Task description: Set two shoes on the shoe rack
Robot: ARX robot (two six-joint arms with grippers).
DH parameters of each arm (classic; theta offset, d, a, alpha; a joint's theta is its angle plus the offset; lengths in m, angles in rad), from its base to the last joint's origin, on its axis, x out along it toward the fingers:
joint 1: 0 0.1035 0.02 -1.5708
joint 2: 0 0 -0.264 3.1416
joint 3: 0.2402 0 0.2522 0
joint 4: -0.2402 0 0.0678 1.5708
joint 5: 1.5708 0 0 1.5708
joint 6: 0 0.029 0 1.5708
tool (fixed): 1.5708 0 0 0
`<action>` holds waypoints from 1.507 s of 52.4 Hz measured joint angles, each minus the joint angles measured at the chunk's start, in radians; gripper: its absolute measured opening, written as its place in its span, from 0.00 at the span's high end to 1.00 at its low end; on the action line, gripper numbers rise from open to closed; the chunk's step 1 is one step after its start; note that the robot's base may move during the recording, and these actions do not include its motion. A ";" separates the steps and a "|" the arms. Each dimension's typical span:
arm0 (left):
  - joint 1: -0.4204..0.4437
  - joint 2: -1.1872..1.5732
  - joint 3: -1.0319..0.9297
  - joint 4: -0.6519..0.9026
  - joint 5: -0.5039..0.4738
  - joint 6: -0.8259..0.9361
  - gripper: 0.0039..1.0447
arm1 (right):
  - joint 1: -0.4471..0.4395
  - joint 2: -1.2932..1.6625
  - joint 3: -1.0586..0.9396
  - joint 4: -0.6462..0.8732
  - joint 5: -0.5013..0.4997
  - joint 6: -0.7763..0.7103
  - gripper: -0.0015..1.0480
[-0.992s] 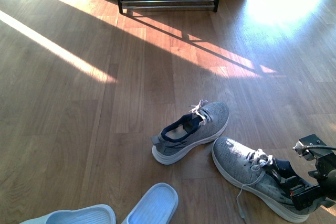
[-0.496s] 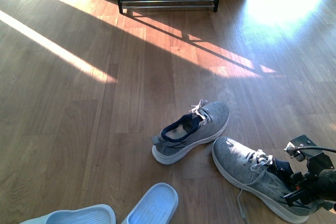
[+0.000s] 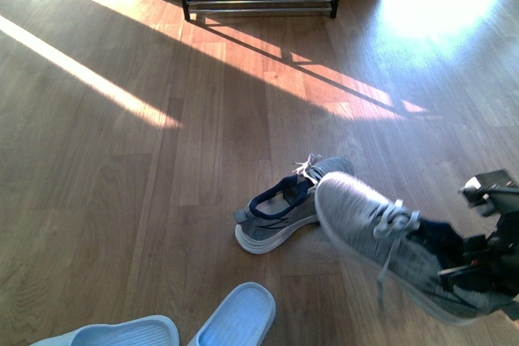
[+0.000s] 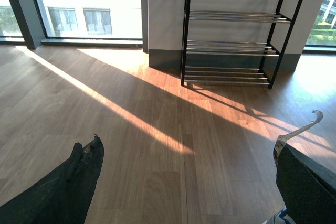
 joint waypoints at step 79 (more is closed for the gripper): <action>0.000 0.000 0.000 0.000 -0.002 0.000 0.09 | -0.063 -1.561 -0.230 -0.720 -0.182 0.572 0.99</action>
